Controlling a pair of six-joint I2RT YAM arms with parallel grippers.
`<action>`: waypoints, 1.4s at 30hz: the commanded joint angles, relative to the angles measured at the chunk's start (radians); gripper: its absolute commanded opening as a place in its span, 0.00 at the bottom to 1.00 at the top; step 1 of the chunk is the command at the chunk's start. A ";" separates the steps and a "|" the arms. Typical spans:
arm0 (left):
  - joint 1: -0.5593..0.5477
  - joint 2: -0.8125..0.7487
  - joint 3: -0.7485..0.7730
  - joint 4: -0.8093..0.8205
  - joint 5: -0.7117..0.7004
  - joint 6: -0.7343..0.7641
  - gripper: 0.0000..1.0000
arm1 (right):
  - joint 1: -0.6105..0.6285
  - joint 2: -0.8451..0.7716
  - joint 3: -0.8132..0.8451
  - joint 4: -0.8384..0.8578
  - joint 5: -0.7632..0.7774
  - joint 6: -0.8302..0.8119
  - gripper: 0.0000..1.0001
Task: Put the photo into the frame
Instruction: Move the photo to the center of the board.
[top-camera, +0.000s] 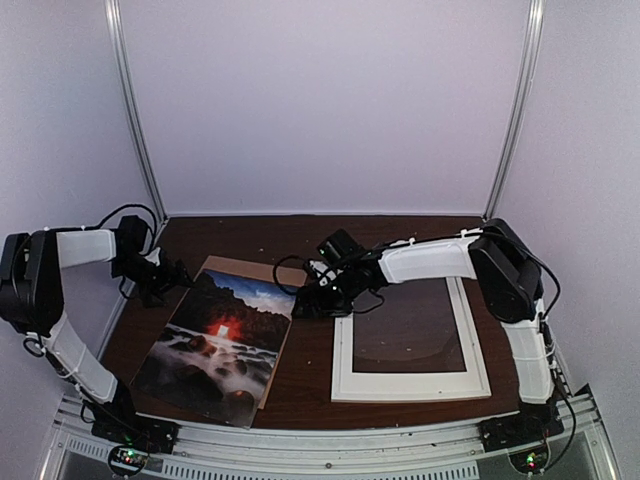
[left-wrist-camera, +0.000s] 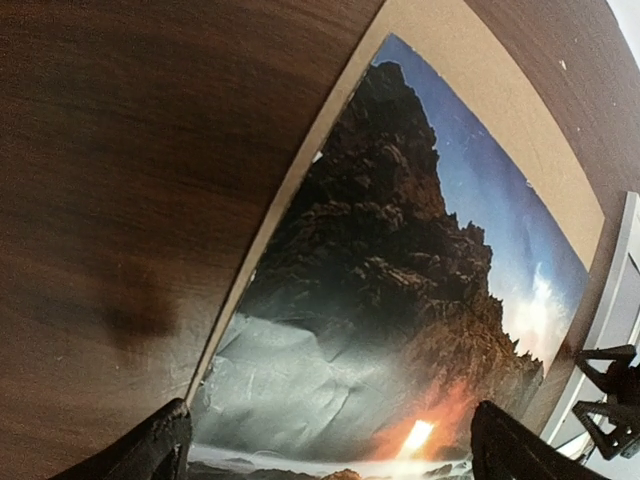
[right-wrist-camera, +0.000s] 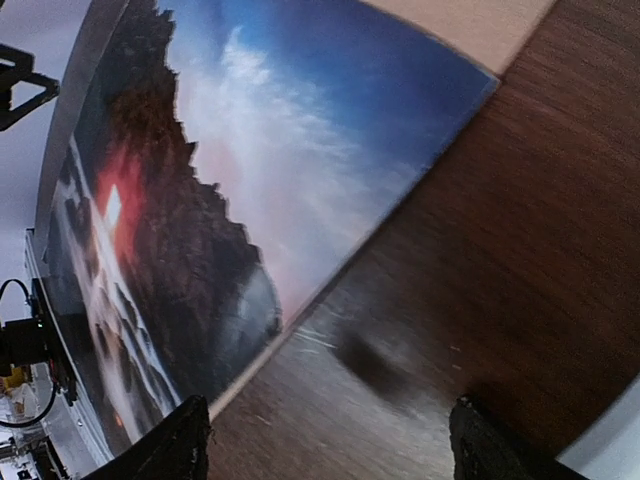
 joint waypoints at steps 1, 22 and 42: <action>0.004 0.042 0.044 -0.027 0.000 0.020 0.98 | 0.042 0.048 0.051 0.062 -0.037 0.086 0.82; -0.056 -0.249 -0.236 -0.059 -0.249 -0.050 0.91 | 0.095 0.047 -0.026 0.160 -0.057 0.174 0.81; -0.270 -0.419 -0.525 0.077 -0.189 -0.259 0.87 | 0.105 0.084 -0.014 0.162 -0.066 0.201 0.81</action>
